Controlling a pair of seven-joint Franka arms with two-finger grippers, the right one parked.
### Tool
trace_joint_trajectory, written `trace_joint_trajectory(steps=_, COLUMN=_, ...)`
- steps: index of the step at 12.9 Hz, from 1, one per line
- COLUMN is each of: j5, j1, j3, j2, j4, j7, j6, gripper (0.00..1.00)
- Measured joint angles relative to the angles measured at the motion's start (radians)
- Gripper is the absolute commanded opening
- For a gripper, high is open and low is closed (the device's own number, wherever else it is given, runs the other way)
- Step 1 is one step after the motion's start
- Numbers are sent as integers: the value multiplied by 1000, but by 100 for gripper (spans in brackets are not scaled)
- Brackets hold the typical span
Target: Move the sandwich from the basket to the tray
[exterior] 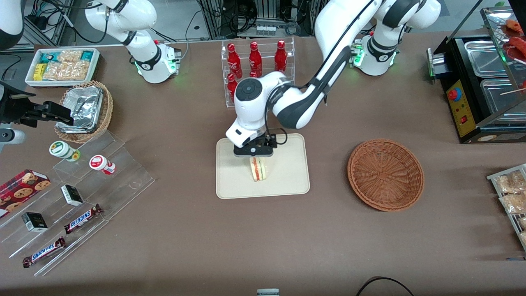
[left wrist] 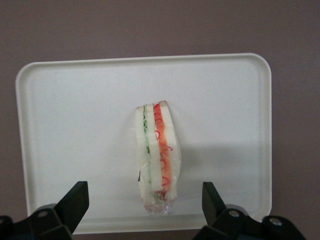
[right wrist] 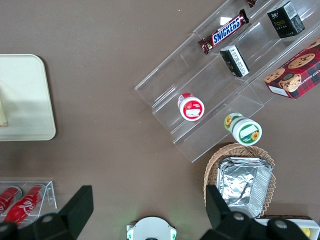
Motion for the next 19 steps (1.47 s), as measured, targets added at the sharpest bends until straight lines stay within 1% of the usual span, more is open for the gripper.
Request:
trace_joint_trajectory(steps=3, j5=-57, j1=86, j3=5, j2=-144, j4=2, j7=0, j6=-168, gripper=100)
trace_joint_trajectory(steps=6, j5=-115, j1=207, j3=8, j2=-271, j4=-15, j7=39, j6=-267, gripper=100)
trace_joint_trajectory(steps=8, j5=-160, j1=303, j3=10, j2=-361, j4=-58, j7=185, j6=-349, gripper=100)
trace_joint_trajectory(steps=9, j5=-171, j1=350, j3=11, j2=-407, j4=-86, j7=270, j6=-394, gripper=100)
trace_joint_trajectory(steps=12, j5=-178, j1=486, j3=13, j2=-534, j4=-178, j7=519, j6=-480, gripper=100)
trace_joint_trajectory(steps=14, j5=-180, j1=565, j3=15, j2=-603, j4=-236, j7=652, j6=-500, gripper=100)
trace_joint_trajectory(steps=16, j5=-181, j1=628, j3=15, j2=-656, j4=-287, j7=748, j6=-508, gripper=100)
trace_joint_trajectory(steps=19, j5=-182, j1=696, j3=18, j2=-696, j4=-325, j7=873, j6=-510, gripper=100)
